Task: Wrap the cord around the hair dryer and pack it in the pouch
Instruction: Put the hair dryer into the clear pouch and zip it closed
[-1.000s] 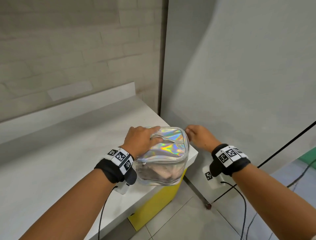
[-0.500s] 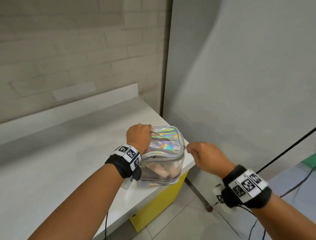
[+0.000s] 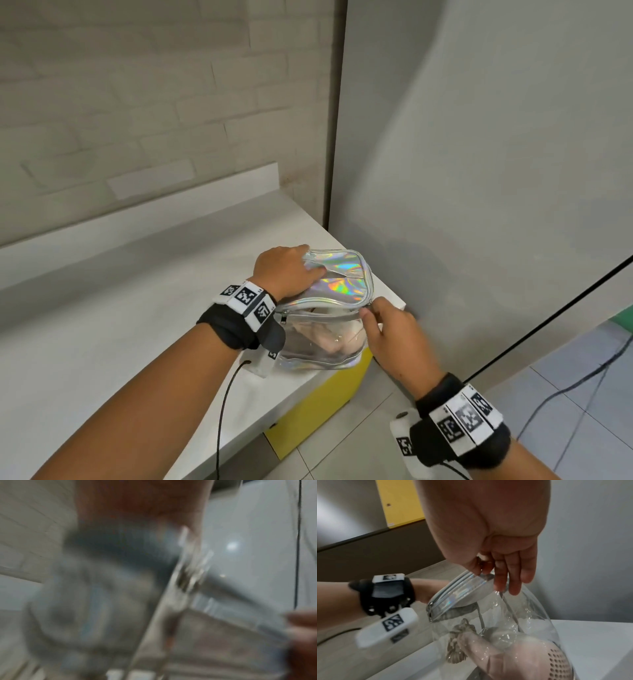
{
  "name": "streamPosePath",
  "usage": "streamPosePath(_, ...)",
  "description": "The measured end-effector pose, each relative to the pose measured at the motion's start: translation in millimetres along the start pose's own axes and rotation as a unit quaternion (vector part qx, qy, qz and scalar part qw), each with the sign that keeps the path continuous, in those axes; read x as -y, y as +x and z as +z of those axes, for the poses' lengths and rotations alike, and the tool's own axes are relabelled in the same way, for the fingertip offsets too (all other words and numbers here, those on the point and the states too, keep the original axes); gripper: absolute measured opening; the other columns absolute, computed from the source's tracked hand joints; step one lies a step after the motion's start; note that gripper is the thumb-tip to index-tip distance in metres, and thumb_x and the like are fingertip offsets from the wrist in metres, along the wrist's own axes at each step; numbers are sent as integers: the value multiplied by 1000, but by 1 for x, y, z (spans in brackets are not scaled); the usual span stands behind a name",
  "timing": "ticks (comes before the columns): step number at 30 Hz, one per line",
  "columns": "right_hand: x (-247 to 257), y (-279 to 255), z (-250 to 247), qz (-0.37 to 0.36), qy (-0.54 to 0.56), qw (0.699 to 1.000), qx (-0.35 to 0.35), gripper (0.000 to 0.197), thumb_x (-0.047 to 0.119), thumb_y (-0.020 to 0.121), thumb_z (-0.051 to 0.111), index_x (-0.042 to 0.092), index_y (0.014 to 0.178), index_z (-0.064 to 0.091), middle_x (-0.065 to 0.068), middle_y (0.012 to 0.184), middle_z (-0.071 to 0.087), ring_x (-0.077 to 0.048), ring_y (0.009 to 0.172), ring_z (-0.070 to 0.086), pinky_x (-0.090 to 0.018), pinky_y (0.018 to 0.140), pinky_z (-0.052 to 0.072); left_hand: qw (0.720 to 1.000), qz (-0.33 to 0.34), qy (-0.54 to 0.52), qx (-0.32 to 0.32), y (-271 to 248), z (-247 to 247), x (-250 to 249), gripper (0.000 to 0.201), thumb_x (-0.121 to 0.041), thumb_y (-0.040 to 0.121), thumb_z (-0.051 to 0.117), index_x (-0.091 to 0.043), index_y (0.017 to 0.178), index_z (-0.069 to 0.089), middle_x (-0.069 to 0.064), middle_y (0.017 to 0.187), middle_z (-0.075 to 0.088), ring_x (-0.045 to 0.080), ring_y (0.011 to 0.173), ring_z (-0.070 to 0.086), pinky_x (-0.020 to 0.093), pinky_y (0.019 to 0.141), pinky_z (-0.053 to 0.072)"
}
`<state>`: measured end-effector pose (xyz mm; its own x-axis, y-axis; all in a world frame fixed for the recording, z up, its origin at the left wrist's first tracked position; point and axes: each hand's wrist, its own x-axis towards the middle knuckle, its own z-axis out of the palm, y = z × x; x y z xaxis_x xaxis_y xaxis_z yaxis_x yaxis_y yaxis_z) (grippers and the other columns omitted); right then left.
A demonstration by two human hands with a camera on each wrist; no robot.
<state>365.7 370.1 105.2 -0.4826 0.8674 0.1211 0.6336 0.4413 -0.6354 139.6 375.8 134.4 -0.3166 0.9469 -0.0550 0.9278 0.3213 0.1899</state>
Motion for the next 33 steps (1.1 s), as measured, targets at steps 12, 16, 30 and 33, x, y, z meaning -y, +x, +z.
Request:
streamPosePath(12, -15, 17, -15, 9, -112, 993, -27, 33, 33, 97, 46, 14, 70, 50, -6, 67, 59, -33, 70, 53, -33, 55, 36, 986, 33, -144, -79, 7, 11, -26, 40, -50, 88, 59, -15, 83, 76, 13, 87, 71, 32, 90, 59, 34, 71, 41)
streamPosePath(16, 2, 0, -3, -29, -145, 989, -25, 31, 32, 96, 46, 16, 70, 53, -5, 74, 65, -32, 70, 60, -31, 55, 30, 979, 1, -189, -71, 18, 18, -31, 30, -39, 86, 66, -10, 84, 76, 15, 89, 71, 32, 91, 60, 31, 72, 41)
streamPosePath(30, 66, -8, 48, -103, -86, 989, 64, 28, 31, 97, 41, 11, 85, 56, -14, 86, 67, -36, 80, 61, -32, 60, 28, 982, 28, -178, -63, 13, 18, -32, 28, -35, 87, 65, -10, 88, 75, 12, 94, 72, 29, 96, 59, 30, 73, 37)
streamPosePath(33, 59, -11, 47, -107, -84, 988, 74, 28, 40, 97, 42, 18, 86, 55, -5, 80, 66, -30, 80, 61, -32, 60, 29, 976, 49, -210, -44, 3, 10, -27, 25, -36, 86, 66, -14, 94, 75, 11, 96, 72, 27, 96, 60, 26, 70, 34)
